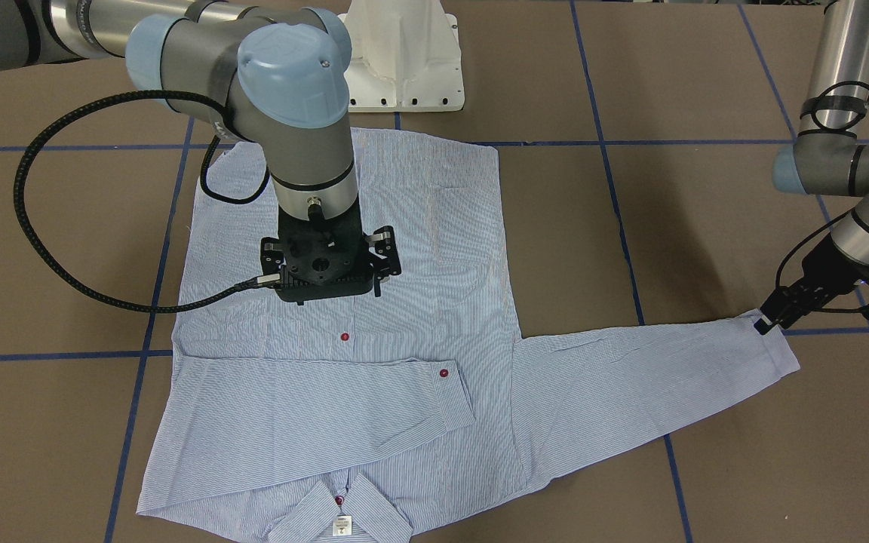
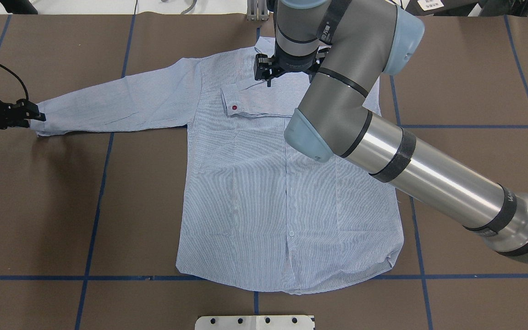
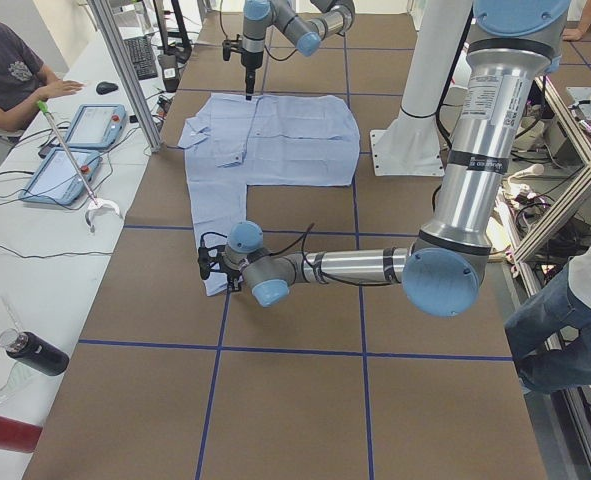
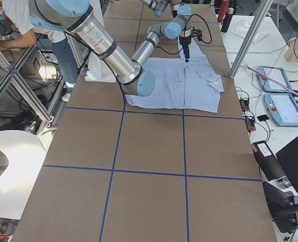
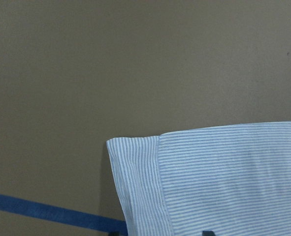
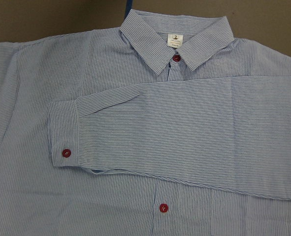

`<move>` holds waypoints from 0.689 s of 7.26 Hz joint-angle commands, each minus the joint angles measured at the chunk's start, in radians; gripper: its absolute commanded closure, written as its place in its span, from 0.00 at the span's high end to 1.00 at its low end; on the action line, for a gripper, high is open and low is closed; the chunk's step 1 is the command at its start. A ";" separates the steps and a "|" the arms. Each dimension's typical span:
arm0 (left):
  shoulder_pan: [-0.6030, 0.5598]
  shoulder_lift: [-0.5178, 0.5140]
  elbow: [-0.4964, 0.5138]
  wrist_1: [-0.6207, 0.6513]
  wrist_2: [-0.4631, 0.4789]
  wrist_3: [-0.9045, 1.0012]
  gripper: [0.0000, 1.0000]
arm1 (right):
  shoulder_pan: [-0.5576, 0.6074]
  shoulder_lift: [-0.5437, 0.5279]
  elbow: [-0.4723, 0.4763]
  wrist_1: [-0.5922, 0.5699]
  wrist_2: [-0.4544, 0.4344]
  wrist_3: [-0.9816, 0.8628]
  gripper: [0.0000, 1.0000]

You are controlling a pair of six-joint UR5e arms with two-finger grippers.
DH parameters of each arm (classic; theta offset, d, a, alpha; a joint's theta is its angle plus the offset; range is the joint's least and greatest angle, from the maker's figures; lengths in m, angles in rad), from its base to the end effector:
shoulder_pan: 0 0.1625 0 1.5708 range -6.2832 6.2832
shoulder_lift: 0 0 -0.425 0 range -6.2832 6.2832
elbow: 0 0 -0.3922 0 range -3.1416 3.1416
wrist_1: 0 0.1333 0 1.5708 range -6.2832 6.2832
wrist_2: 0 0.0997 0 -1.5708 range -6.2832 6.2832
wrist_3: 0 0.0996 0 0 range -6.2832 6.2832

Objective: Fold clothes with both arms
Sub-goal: 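Grasp the sleeve cuff nearest the left gripper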

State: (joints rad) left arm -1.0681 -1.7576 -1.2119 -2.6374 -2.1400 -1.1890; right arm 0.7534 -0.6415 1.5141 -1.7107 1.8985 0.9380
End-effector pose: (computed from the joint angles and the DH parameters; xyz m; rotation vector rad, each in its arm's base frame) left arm 0.2160 -0.5581 0.6220 0.1803 1.0060 -0.3717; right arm -0.4630 -0.5731 0.1198 0.2230 -0.7579 -0.0058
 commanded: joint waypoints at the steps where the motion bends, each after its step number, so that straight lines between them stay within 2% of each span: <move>1: 0.000 0.000 0.006 0.002 -0.001 0.000 0.47 | -0.008 -0.001 0.000 0.000 -0.003 0.010 0.99; 4: 0.002 0.000 0.006 0.002 -0.001 0.000 0.41 | -0.008 -0.001 0.000 0.000 -0.003 0.007 0.99; 5: 0.000 0.000 -0.003 -0.001 -0.005 -0.004 0.21 | -0.008 -0.001 0.000 0.000 -0.003 0.007 0.99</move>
State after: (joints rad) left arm -1.0666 -1.7579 -1.2070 -2.6362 -2.1420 -1.1898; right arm 0.7456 -0.6427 1.5140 -1.7104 1.8960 0.9460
